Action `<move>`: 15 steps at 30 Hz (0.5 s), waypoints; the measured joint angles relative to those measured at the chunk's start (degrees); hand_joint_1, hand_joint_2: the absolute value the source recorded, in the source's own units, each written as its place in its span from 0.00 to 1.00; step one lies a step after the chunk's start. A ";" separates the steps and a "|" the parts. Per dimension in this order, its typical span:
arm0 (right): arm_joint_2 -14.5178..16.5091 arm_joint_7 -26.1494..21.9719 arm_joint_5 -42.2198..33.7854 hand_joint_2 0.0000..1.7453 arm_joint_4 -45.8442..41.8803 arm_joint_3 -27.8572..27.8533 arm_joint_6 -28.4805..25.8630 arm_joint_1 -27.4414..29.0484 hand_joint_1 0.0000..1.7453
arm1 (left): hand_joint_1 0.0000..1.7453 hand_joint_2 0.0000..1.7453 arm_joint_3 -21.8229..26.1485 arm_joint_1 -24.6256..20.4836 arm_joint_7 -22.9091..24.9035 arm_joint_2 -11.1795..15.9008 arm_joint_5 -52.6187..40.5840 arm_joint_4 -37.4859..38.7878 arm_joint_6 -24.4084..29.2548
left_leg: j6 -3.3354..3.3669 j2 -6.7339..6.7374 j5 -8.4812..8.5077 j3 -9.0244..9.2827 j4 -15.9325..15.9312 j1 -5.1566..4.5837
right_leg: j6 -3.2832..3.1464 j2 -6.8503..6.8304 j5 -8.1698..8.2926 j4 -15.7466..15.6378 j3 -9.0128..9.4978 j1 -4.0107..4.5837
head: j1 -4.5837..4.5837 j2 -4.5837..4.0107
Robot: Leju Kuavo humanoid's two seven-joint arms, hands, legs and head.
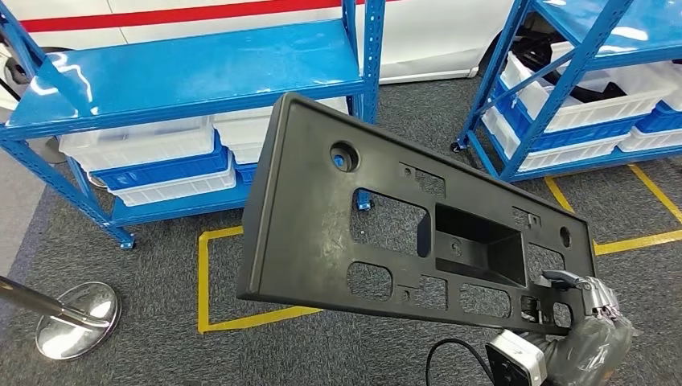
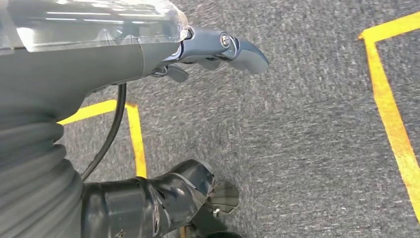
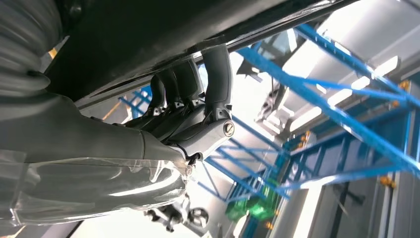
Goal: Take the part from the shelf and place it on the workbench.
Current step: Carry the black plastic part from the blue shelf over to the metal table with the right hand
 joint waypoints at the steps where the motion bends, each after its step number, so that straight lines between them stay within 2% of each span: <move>1: 0.16 -0.17 -0.20 1.00 -0.20 -0.28 -0.03 0.06 1.00 | 0.00 1.00 0.06 -0.03 -0.01 0.06 -0.04 0.00 0.01 | 0.42 -0.55 0.82 1.24 -2.72 -0.14 | 0.23 0.29 0.11 0.01 -0.11 -0.05 | 0.00 0.01; 2: 0.31 -0.28 -0.31 1.00 -0.36 -0.55 -0.07 0.14 1.00 | 0.00 1.00 0.09 -0.06 -0.01 0.12 -0.06 0.00 0.01 | 0.71 -0.94 0.97 1.78 -4.04 -0.27 | 0.53 0.54 0.26 -0.01 -0.28 -0.15 | 0.00 0.01; 4: 0.58 -0.39 -0.42 1.00 -0.66 -1.03 -0.12 0.40 1.00 | 0.00 1.00 0.11 -0.14 -0.02 0.14 -0.08 0.00 0.02 | 1.06 -0.63 1.22 1.95 -4.73 -0.31 | 1.31 0.97 0.63 -0.27 -0.51 -0.22 | 0.00 0.01; 6: 0.74 -0.50 -0.47 1.00 -1.00 -1.48 -0.15 0.62 1.00 | 0.00 1.00 0.14 -0.16 -0.02 0.06 -0.09 0.00 0.02 | 1.54 0.07 2.00 2.24 -5.83 -0.01 | 1.86 0.33 -0.18 0.68 -0.99 -0.09 | 0.02 0.01; 7: 0.76 -0.59 -0.49 1.00 -1.13 -1.67 -0.15 0.65 1.00 | 0.00 1.00 0.15 -0.15 -0.02 0.02 -0.09 0.00 0.02 | 1.78 0.45 2.38 2.35 -6.36 0.16 | 2.03 -0.25 -1.52 2.58 -1.85 -0.02 | 0.03 0.01; 9: 0.77 -0.77 -0.52 1.00 -1.23 -1.93 -0.16 0.70 1.00 | 0.00 1.00 0.17 -0.10 -0.02 -0.01 -0.09 0.00 0.02 | 2.02 1.19 2.59 2.21 -6.56 0.13 | 2.30 -1.18 -5.32 9.31 -4.94 -0.14 | 0.03 0.00; 10: 0.77 -0.83 -0.54 1.00 -1.23 -2.01 -0.16 0.76 1.00 | 0.00 1.00 0.17 -0.07 -0.02 -0.01 -0.09 0.00 0.02 | 2.01 1.56 2.58 2.07 -6.43 0.10 | 2.46 -1.31 -6.65 12.62 -6.45 -0.20 | 0.03 0.00; 11: 0.77 -0.86 -0.58 1.00 -1.23 -2.09 -0.16 0.82 1.00 | 0.00 1.00 0.17 -0.04 -0.02 -0.01 -0.09 0.00 0.02 | 1.98 1.93 2.53 1.94 -6.26 0.08 | 2.61 -1.40 -6.99 14.46 -7.23 -0.25 | 0.03 -0.01; 12: 0.77 -0.86 -0.63 1.00 -1.24 -2.15 -0.16 0.85 1.00 | 0.00 1.00 0.18 -0.04 -0.02 -0.02 -0.09 0.00 0.02 | 1.94 2.25 2.44 1.84 -6.05 0.09 | 2.71 -1.53 -6.26 14.22 -6.95 -0.31 | 0.03 0.00; 13: 0.77 -0.86 -0.68 1.00 -1.26 -2.21 -0.16 0.87 1.00 | 0.00 1.00 0.19 -0.06 -0.02 -0.04 -0.09 0.00 0.02 | 1.83 2.53 2.30 1.79 -5.79 0.10 | 2.75 -1.78 -4.62 11.67 -5.47 -0.37 | 0.03 0.00; 15: 0.77 -0.88 -0.74 1.00 -1.30 -2.26 -0.16 0.86 1.00 | 0.00 1.00 0.19 -0.12 -0.02 -0.08 -0.09 0.00 0.02 | 1.35 2.96 1.80 1.72 -5.08 -0.01 | 2.55 -2.88 -1.64 4.01 -1.29 -0.32 | 0.04 0.00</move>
